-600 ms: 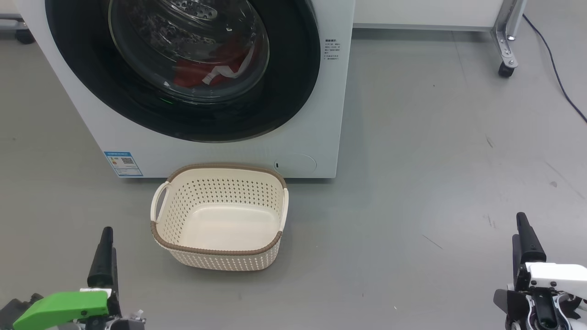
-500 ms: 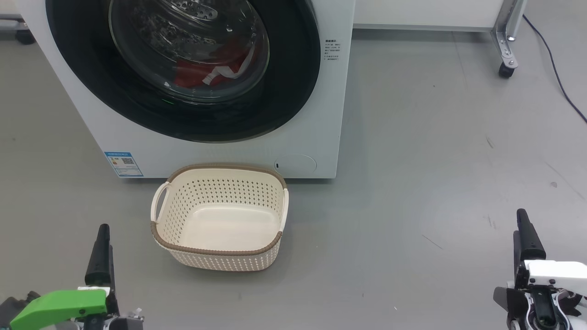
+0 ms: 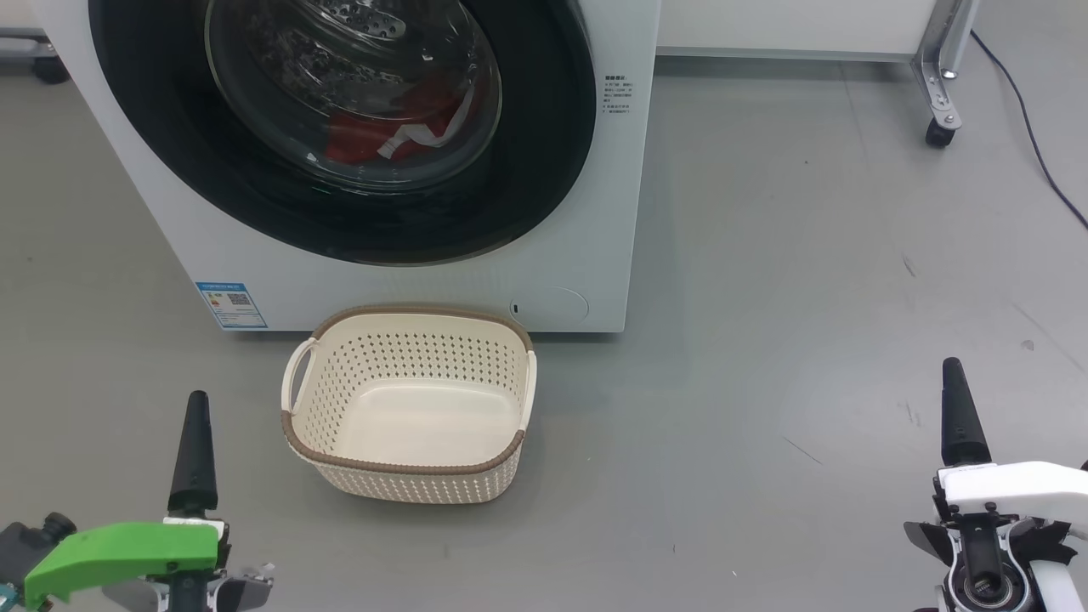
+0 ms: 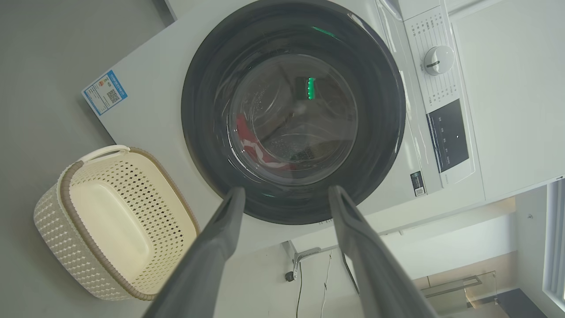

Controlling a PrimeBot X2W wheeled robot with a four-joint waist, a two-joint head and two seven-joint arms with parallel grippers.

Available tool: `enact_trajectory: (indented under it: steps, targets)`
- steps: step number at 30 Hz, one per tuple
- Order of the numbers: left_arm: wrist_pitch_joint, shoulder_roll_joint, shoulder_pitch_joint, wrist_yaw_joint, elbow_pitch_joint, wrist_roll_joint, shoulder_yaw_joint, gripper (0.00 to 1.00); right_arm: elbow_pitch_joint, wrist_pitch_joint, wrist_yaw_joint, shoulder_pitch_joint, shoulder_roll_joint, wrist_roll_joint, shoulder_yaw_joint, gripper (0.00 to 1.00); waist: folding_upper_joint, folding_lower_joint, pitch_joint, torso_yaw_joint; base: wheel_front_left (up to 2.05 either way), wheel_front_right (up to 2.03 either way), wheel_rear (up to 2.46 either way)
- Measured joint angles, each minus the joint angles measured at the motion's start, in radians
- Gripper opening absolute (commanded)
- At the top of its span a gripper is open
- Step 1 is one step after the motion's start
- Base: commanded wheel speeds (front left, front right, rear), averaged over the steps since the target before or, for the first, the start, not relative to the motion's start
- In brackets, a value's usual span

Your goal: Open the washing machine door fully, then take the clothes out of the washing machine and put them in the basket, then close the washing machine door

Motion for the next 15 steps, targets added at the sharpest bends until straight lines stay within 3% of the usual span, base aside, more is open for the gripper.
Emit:
enact_trajectory:
  steps: [15]
  targets:
    - [-0.053, 0.042, 0.011, 0.0, -0.038, 0.278, -0.071, 1.0, -0.046, -0.053, -0.023, 0.0, -0.007, -0.301, 0.069, 1.0, 0.0, 0.0, 0.004, 0.005, 0.0, 0.0, 0.0]
